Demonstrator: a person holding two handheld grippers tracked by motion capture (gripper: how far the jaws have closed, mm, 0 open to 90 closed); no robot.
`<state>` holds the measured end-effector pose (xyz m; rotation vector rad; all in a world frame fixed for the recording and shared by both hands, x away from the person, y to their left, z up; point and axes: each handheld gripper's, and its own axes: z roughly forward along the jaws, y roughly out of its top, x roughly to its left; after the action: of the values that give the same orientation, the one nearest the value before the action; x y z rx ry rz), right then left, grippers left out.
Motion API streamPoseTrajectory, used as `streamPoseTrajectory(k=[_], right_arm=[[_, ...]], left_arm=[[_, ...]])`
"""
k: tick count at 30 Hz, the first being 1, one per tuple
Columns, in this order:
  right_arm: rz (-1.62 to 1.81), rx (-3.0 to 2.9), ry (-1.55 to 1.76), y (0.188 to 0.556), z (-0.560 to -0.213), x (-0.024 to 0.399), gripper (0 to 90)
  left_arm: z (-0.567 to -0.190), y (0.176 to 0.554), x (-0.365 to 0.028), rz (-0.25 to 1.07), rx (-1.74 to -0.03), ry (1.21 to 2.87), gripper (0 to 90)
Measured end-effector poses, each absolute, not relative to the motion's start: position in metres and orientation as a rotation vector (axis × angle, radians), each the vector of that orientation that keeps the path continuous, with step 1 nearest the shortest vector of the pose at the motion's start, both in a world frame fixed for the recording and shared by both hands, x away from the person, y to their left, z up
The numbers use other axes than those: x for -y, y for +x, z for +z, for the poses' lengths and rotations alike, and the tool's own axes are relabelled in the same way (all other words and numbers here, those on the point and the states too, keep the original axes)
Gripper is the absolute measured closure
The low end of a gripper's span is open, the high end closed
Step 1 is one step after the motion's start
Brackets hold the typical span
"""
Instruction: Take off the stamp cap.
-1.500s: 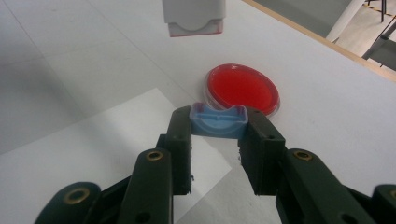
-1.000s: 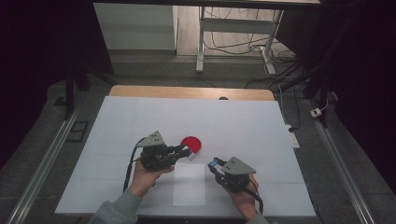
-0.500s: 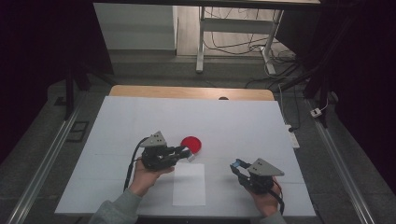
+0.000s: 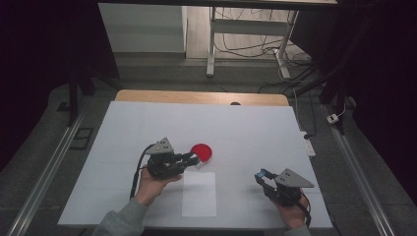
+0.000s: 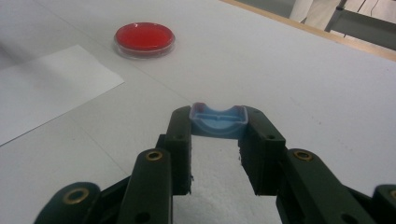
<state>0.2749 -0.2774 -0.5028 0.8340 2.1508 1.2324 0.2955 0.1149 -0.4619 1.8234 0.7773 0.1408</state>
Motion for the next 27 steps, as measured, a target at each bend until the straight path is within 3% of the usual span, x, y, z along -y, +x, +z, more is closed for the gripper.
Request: streamPoseTrajectory(k=[27], right_arm=[[1.235,-2.118,0.848,0.274,-0.498,0.284,65.0]], left_arm=[[-0.429,0.301,-0.121,0.217,-0.753,1.848,75.9]])
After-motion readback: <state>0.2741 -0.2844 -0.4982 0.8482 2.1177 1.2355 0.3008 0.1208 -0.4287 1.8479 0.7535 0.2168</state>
